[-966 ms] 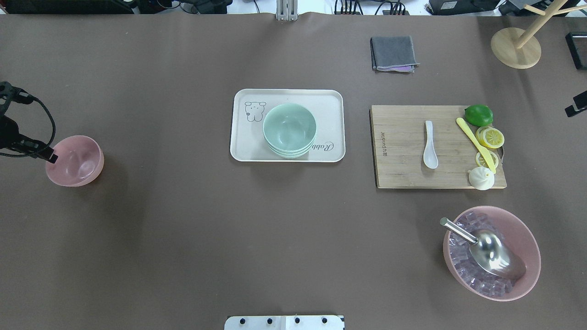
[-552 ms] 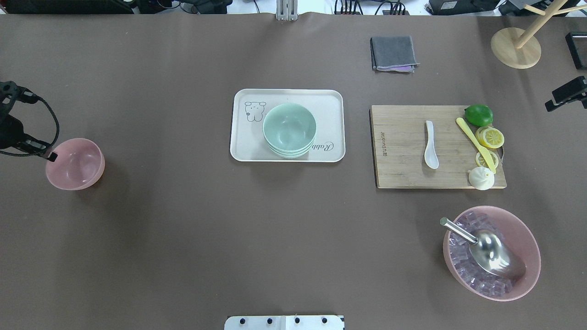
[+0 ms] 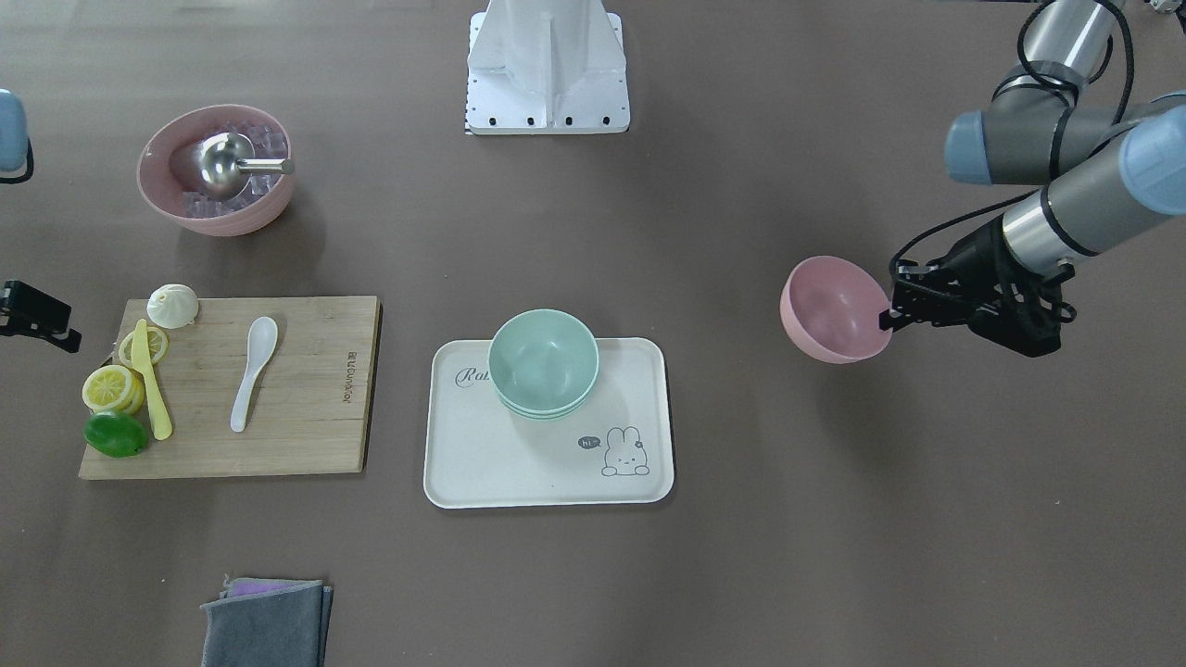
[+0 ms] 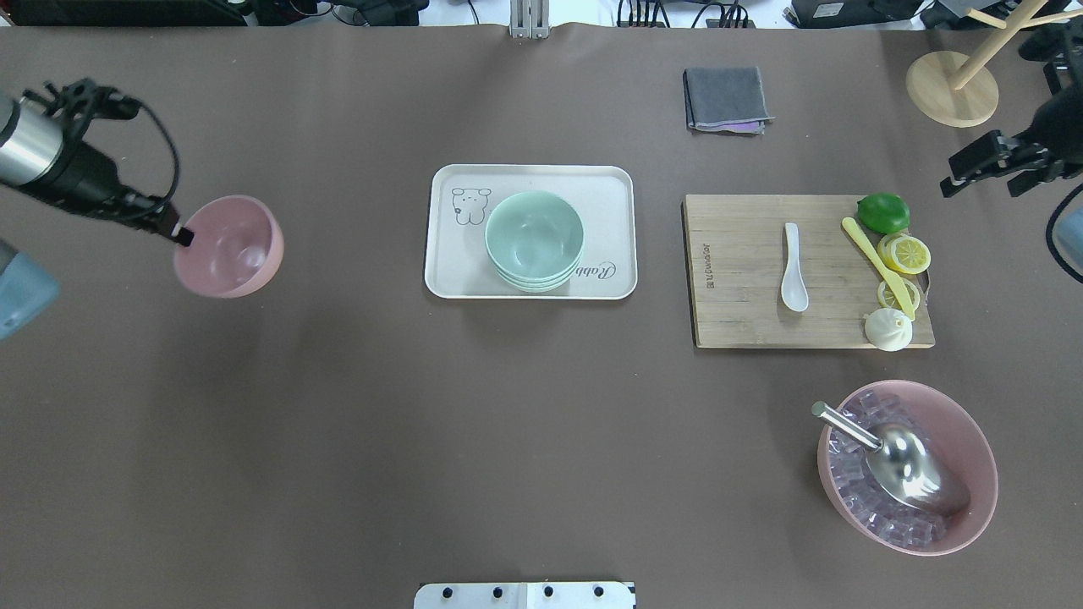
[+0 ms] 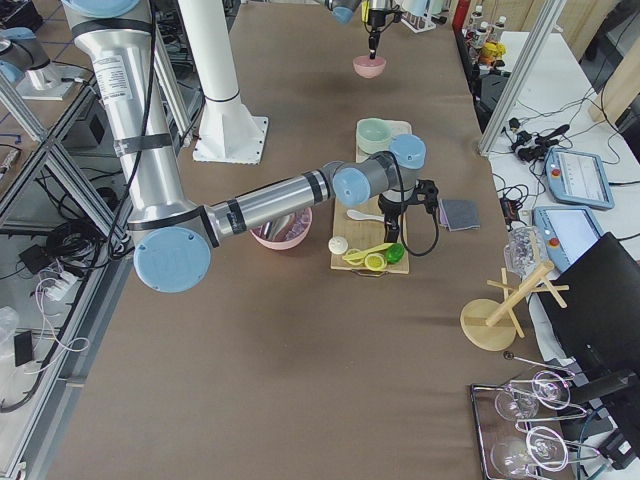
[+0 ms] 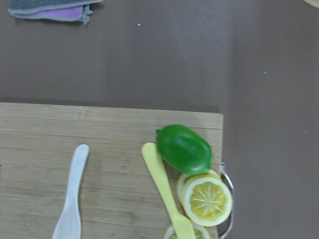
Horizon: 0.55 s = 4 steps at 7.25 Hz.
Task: Stack pink bowl on green and place spoon
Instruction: 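Grasp the pink bowl rim with left gripper while right reaches for spoon, then lower pink bowl onto green bowls while right gripper grasps white spoon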
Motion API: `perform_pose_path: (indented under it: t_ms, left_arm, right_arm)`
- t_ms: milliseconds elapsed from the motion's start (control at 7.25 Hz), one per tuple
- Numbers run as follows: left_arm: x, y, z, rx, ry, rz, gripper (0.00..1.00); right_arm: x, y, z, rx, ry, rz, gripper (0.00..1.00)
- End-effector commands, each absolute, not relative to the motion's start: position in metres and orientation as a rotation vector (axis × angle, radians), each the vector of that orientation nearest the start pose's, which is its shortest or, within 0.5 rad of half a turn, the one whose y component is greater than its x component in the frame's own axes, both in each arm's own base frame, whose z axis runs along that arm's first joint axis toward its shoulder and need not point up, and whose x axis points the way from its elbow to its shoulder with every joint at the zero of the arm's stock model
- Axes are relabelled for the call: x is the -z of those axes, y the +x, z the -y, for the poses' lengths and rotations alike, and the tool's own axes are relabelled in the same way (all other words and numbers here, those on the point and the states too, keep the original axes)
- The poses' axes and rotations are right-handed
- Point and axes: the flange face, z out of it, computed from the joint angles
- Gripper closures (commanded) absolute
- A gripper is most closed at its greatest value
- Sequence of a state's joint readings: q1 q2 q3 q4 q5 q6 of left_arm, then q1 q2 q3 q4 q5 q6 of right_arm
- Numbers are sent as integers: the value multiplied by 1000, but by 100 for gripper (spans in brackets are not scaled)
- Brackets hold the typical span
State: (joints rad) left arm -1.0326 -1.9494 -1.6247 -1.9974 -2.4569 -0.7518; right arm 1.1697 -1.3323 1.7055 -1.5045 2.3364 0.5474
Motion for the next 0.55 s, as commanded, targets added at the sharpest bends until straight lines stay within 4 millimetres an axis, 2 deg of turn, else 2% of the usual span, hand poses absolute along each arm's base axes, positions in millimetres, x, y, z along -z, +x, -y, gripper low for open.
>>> perform_pose_path:
  t_ms: [0,138,276,414]
  left_arm:
    - [-213,336,585,-105,136,-1112,100]
    - [-183,403,558,-104,145,-1048,100]
    - [-169,431,543,-92,145,-1044,100]
    - [-163,452,538,-109,130,-1045,100]
  right_arm:
    - [-421,-254,565,17,16,809,0]
    - [-420,-277,563,0,16,791,0]
    - [-436,-294,566,-11,29,817,0]
    - [-448,-303,571,-68,21,840,0]
